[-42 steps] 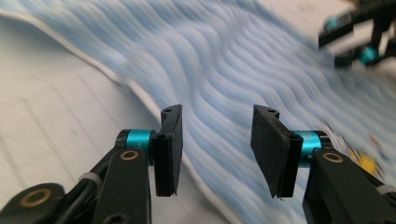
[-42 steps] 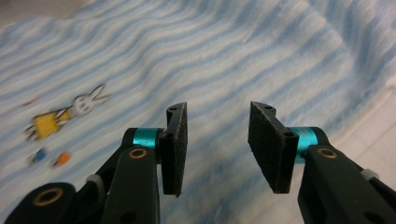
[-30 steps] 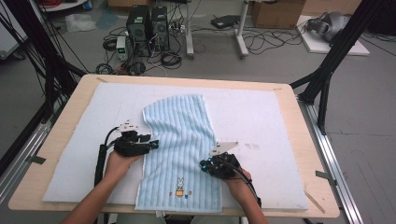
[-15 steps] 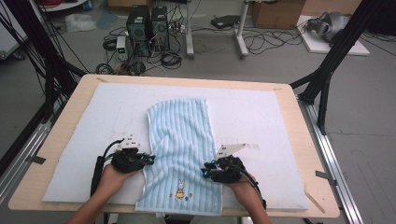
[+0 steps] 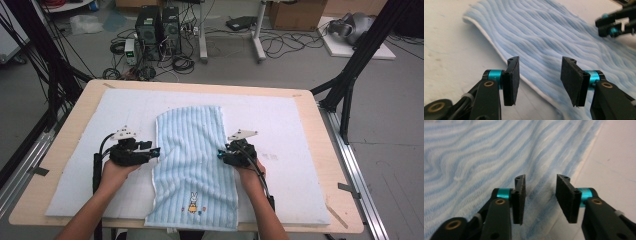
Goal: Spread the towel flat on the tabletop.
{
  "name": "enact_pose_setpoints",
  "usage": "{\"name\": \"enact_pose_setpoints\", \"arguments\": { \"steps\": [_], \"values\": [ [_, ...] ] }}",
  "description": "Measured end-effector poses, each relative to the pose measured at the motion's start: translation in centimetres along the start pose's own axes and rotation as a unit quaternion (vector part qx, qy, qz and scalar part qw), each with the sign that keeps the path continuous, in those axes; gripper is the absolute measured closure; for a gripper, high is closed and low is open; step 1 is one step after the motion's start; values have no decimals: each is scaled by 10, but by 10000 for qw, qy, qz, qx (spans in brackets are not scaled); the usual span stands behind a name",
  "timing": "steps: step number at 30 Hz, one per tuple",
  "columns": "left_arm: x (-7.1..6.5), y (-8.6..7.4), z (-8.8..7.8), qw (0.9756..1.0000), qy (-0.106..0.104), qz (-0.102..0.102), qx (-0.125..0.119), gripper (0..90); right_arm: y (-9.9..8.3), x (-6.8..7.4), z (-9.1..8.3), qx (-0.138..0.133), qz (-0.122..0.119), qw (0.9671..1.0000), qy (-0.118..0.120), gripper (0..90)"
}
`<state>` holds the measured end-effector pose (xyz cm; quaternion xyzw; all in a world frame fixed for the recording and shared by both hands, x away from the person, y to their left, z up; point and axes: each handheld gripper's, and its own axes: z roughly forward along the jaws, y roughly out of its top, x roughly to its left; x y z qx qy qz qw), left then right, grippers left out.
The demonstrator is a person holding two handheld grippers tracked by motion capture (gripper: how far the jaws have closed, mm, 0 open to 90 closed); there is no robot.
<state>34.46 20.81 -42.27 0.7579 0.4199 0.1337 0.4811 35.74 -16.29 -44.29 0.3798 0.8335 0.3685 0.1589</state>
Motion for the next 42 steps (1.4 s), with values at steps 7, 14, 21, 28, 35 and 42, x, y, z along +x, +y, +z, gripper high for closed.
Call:
{"name": "enact_pose_setpoints", "arguments": {
  "steps": [7,14,21,28,35,42],
  "values": [
    [21,14,12,9986,253,-176,-438,496,-3,1,-6,199,-284,9989,310,872],
    [39,18,28,9959,294,-680,-509,499,-16,-5,-29,474,-493,9967,437,871],
    [41,40,53,9963,294,-719,-358,494,-24,-5,-43,451,-456,9963,575,834],
    [52,60,86,9946,520,-853,-279,498,-22,-7,-48,41,-350,9979,536,729],
    [67,66,116,9916,923,-905,76,549,-20,-7,-51,-209,-381,9979,477,676],
    [51,60,131,9928,1069,-131,532,520,-22,-12,-54,-318,-279,9979,488,646]
  ]
}}
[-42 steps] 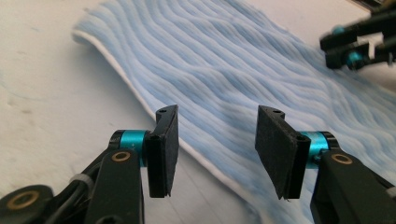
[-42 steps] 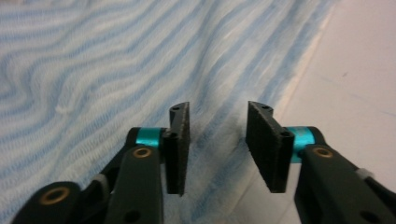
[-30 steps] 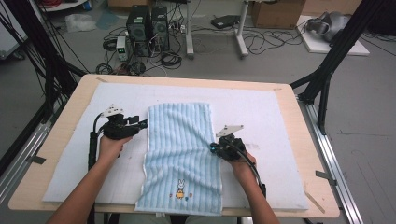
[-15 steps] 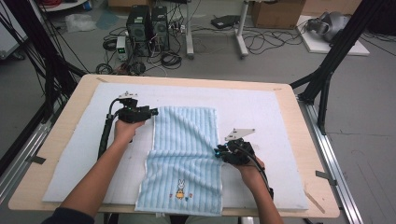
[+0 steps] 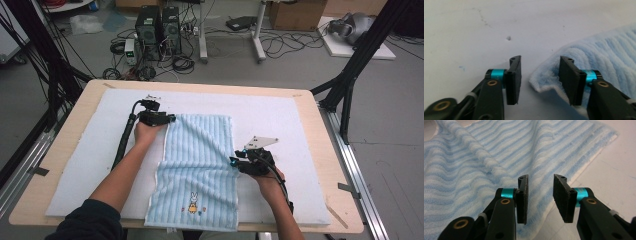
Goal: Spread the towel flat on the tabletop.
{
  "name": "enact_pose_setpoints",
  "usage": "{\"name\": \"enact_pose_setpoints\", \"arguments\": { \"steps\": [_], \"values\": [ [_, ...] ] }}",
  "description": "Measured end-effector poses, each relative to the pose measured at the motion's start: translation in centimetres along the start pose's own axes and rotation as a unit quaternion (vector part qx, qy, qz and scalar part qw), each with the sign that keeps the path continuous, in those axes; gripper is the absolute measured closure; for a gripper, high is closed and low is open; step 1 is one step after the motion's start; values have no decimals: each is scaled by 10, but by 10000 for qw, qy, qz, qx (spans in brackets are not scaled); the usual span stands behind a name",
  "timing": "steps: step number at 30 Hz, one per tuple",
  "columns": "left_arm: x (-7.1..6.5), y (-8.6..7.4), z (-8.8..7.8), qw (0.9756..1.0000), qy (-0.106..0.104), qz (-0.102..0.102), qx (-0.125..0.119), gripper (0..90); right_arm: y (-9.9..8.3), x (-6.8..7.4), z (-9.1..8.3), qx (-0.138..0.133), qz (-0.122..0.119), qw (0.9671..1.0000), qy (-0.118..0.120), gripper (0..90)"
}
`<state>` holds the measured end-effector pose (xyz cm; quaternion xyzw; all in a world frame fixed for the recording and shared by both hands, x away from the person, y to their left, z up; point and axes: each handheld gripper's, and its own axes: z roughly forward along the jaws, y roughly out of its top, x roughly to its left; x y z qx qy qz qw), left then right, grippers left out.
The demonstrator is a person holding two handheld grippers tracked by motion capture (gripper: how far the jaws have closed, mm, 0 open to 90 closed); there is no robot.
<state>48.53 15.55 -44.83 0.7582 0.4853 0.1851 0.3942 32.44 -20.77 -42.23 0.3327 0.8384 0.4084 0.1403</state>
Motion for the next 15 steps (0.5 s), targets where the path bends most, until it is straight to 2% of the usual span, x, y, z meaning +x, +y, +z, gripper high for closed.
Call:
{"name": "enact_pose_setpoints", "arguments": {
  "steps": [1,3,5,8,9,10,11,13,15],
  "values": [
    [-5,0,1,9997,98,222,61,500,0,0,0,-2,3,10000,10,645],
    [-12,0,1,9984,225,500,100,454,0,0,0,-17,29,10000,13,636],
    [-16,0,0,9981,149,592,117,550,0,0,0,-7,48,10000,-6,626],
    [-23,1,-1,9952,67,967,144,770,-1,-1,0,-10,79,10000,-4,617],
    [-23,1,-1,9950,93,984,131,836,-1,-1,0,-14,76,10000,-6,617],
    [-20,2,-1,9959,99,893,82,846,-1,-2,0,-20,80,10000,-1,616],
    [-17,3,-2,9962,200,852,37,851,-1,-2,0,-3,111,9999,7,615],
    [-9,5,-5,9971,380,643,-157,851,-1,-2,0,-30,91,10000,1,612],
    [-2,7,-8,9965,560,561,-277,849,-1,-1,0,-42,105,9999,-14,610]
  ]
}}
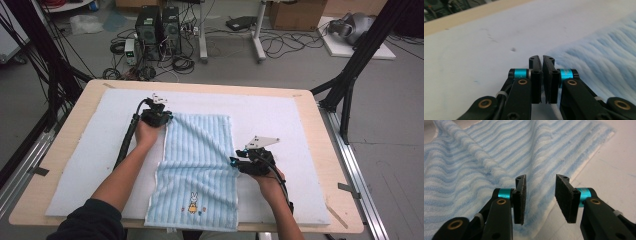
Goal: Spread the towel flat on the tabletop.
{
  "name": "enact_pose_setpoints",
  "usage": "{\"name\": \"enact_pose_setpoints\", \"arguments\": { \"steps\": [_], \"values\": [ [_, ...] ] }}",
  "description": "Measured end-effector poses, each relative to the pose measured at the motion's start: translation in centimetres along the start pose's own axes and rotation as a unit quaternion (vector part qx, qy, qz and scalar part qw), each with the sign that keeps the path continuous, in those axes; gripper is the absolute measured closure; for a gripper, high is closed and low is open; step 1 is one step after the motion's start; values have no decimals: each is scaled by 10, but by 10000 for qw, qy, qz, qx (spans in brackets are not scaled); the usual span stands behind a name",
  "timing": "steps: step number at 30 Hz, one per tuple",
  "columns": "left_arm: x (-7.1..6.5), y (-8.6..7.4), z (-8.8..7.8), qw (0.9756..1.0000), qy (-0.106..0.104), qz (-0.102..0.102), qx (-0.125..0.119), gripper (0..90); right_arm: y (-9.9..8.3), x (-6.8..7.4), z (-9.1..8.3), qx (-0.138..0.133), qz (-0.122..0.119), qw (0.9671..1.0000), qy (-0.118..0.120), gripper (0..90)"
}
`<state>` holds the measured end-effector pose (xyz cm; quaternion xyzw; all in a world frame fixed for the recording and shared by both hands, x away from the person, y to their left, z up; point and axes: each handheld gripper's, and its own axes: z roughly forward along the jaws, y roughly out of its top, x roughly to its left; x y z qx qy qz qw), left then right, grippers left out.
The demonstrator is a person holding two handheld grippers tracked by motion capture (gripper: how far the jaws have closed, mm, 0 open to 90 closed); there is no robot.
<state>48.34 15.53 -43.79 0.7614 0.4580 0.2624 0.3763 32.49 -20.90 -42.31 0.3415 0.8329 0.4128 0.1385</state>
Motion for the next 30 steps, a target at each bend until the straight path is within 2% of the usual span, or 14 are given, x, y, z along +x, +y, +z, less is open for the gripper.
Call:
{"name": "enact_pose_setpoints", "arguments": {
  "steps": [1,2,4,7,10,13,14,17,19,21,25,27,29,30],
  "values": [
    [3,0,0,9999,63,-78,-58,835,0,0,0,-5,8,10000,-5,609],
    [5,0,0,9998,128,-155,-93,778,0,-1,0,-8,21,10000,-22,607],
    [10,-2,1,9989,141,-439,-45,552,0,-2,1,-42,62,10000,-64,597],
    [15,-5,-1,9980,-1,-612,162,496,1,-7,3,-174,199,9994,-220,588],
    [18,-9,-7,9954,-241,-925,35,485,5,-19,7,-291,461,9976,-417,582],
    [19,-12,-11,9945,-352,-984,54,475,12,-33,19,-279,494,9968,-559,549],
    [19,-14,-12,9933,-422,-1075,70,458,15,-38,25,-258,431,9971,-576,532],
    [19,-16,-16,9927,-598,-1037,172,447,26,-50,46,-97,360,9971,-665,494],
    [16,-16,-17,9912,-777,-1046,248,437,35,-55,60,-11,326,9959,-840,428],
    [13,-15,-19,9907,-890,-984,283,436,44,-60,73,-49,513,9940,-966,387],
    [8,-16,-22,9909,-895,-984,194,452,61,-69,99,176,539,9938,-954,366],
    [8,-19,-21,9908,-883,-992,262,453,67,-72,108,255,550,9937,-938,430],
    [8,-21,-21,9904,-877,-1029,290,453,71,-75,115,300,407,9928,-1084,566],
    [8,-22,-21,9903,-876,-1025,320,453,71,-78,118,375,552,9915,-1114,592]
  ]
}}
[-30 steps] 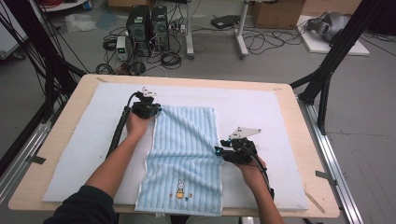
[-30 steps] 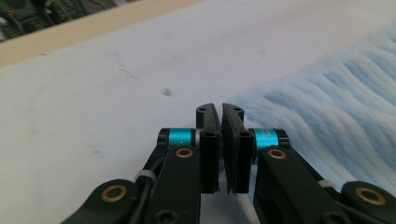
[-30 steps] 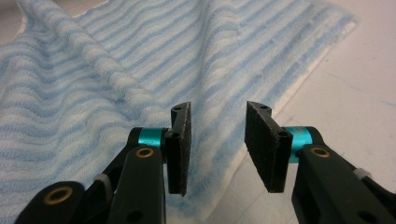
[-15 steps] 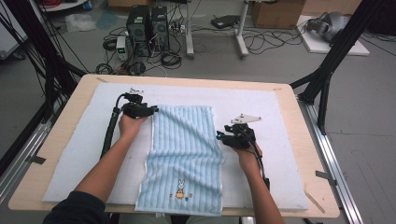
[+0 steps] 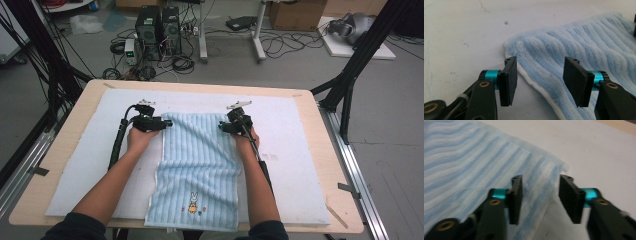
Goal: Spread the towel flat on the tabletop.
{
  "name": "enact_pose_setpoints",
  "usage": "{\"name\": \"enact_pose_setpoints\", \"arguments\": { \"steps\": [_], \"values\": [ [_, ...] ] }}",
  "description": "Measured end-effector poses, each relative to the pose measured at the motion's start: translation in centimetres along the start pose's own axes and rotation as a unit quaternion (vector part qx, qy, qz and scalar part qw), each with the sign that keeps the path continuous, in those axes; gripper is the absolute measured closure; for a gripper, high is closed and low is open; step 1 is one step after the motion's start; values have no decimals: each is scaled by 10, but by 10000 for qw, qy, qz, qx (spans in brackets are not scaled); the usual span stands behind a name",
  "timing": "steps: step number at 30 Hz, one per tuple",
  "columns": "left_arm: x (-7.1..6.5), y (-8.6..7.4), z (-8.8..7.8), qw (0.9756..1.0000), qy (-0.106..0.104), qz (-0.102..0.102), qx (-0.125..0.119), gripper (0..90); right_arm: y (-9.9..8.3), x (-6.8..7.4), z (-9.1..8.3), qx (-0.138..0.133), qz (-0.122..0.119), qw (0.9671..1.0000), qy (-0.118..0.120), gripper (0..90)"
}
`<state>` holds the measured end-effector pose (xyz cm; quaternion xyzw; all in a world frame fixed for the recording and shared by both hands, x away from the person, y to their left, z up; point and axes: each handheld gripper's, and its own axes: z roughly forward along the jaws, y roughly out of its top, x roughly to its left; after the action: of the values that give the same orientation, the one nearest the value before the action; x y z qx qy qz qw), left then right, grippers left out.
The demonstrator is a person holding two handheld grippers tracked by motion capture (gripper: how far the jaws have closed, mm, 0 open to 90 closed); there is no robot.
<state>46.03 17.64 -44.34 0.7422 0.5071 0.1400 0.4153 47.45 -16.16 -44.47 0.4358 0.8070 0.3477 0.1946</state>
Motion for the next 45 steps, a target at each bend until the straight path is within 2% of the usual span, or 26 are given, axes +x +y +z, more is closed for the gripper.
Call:
{"name": "enact_pose_setpoints", "arguments": {
  "steps": [1,2,3,5,6,7,8,9,10,11,12,15,17,19,22,25,28,31,32,33,34,36,39,42,44,45],
  "values": [
    [0,-1,0,10000,28,-7,9,452,1,-3,2,13,261,9996,79,677],
    [1,-2,0,10000,45,-2,29,452,1,-4,3,-8,336,9994,64,779],
    [1,-2,1,10000,40,-38,31,452,2,-5,4,-16,225,9997,104,850],
    [0,-3,1,10000,43,-56,33,449,5,-2,4,48,54,10000,-4,864],
    [-1,-3,1,10000,25,-68,26,450,7,-1,3,127,-95,9993,-338,866],
    [-3,-3,2,10000,22,-74,21,446,7,-3,3,171,-174,9981,-573,866],
    [-4,-3,2,10000,-23,-90,5,442,7,-5,2,207,-131,9959,-876,865],
    [-5,-3,3,9999,-111,-87,-28,441,6,-10,0,164,3,9944,-1046,861],
    [-6,-4,5,9998,-155,-79,-62,440,4,-14,-2,139,212,9940,-1062,840],
    [-7,-4,6,9998,-173,-50,-83,440,3,-18,-3,121,329,9943,-1006,786],
    [-8,-4,8,9998,-196,-14,-98,439,2,-19,-4,116,335,9944,-995,753],
    [-10,-4,10,9997,-169,-28,-174,440,1,-21,-14,-183,433,9953,-846,681],
    [-10,-4,12,9995,-227,-67,-217,460,0,-24,-21,-278,596,9955,-680,664],
    [-11,-4,13,9995,-203,-38,-237,500,-2,-26,-28,-331,622,9953,-662,648],
    [-12,-2,15,9997,-129,4,-218,506,-8,-27,-41,-402,638,9955,-566,620],
    [-17,3,20,9998,-81,131,-98,495,-17,-29,-52,-464,601,9960,-481,611],
    [-21,7,24,9994,-47,350,3,508,-25,-31,-58,-452,647,9960,-423,602],
    [-25,8,26,9974,222,679,63,617,-31,-33,-58,-439,701,9959,-364,583],
    [-24,9,25,9970,240,737,54,669,-32,-33,-58,-408,712,9961,-326,576],
    [-22,9,25,9969,226,754,49,776,-33,-33,-57,-400,709,9962,-312,574],
    [-22,9,25,9973,218,694,37,812,-33,-32,-56,-391,711,9963,-286,574],
    [-22,9,27,9967,248,778,-6,858,-33,-30,-56,-393,683,9966,-238,575],
    [-18,13,30,9958,461,790,-62,865,-33,-28,-54,-403,629,9969,-233,575],
    [-7,20,35,9954,696,653,-123,865,-32,-24,-54,-419,640,9969,-195,577],
    [-1,22,35,9959,685,564,-164,846,-31,-22,-54,-468,661,9966,-138,579],
    [0,22,34,9960,712,510,-187,764,-31,-20,-53,-469,646,9968,-105,582]
  ]
}}
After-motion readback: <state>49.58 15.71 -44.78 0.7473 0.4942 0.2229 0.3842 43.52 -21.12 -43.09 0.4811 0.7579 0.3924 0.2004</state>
